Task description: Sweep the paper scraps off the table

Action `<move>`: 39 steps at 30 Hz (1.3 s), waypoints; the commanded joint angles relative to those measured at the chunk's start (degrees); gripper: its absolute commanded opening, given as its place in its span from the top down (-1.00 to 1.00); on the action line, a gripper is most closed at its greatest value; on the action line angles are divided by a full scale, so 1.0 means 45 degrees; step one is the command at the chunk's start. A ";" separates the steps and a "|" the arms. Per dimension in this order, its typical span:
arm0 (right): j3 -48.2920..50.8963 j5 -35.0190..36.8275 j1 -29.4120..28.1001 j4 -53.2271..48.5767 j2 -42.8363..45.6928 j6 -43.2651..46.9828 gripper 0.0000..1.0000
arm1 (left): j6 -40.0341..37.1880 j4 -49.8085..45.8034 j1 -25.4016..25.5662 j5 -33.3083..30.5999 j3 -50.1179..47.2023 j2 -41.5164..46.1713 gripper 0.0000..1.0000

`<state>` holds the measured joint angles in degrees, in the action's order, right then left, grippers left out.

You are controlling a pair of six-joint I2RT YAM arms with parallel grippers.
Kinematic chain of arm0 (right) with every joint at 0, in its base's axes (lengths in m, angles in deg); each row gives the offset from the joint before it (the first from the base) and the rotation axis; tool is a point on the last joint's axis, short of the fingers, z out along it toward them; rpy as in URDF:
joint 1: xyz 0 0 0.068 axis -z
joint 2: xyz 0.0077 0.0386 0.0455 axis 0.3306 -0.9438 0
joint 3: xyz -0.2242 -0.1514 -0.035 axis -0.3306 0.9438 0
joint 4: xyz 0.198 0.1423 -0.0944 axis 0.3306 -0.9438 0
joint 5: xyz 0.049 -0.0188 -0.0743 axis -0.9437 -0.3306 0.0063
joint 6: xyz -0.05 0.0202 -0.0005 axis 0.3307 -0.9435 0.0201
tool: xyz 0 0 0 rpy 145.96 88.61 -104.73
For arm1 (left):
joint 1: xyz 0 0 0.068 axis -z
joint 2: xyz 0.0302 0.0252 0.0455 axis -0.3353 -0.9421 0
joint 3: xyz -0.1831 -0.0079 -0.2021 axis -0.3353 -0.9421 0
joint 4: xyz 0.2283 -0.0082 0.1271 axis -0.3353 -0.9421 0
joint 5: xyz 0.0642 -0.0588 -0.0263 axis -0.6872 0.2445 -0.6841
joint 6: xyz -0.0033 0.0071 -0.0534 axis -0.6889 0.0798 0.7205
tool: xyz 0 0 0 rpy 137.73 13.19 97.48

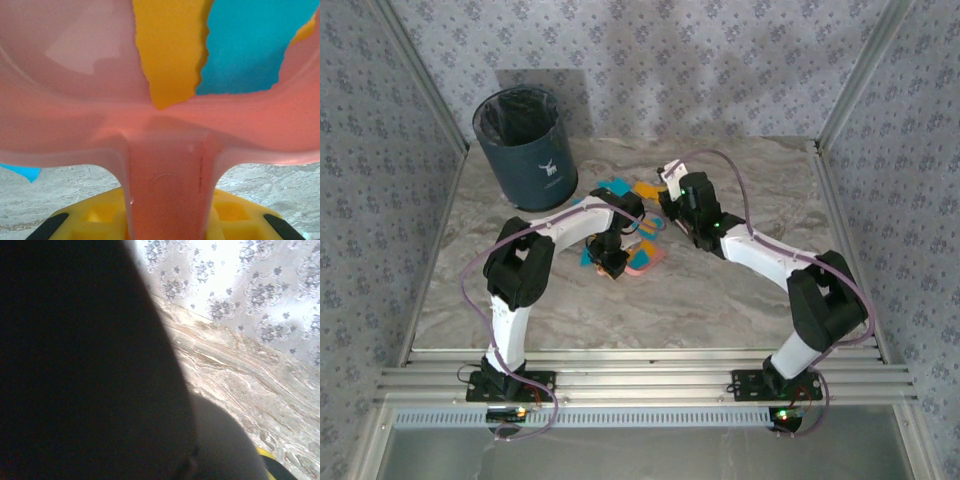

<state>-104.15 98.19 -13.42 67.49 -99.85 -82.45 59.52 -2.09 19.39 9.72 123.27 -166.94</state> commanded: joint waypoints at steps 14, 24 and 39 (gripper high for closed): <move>0.0217 -0.2076 -0.0900 -0.1494 0.0667 0.0777 1.00 | 0.0273 -0.0812 -0.0225 0.0047 0.0201 -0.0096 1.00; 0.0694 -0.2272 -0.1443 -0.2250 0.1682 0.0743 1.00 | 0.0240 -0.0831 -0.0210 0.0272 0.0245 -0.0057 1.00; 0.1325 -0.1394 -0.1513 -0.1118 0.2385 -0.0569 1.00 | 0.0141 -0.0787 -0.0077 0.0762 0.0255 0.0108 1.00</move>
<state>-99.23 89.88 -19.96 60.94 -91.30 -82.05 59.71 -2.92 18.72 11.47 123.27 -166.94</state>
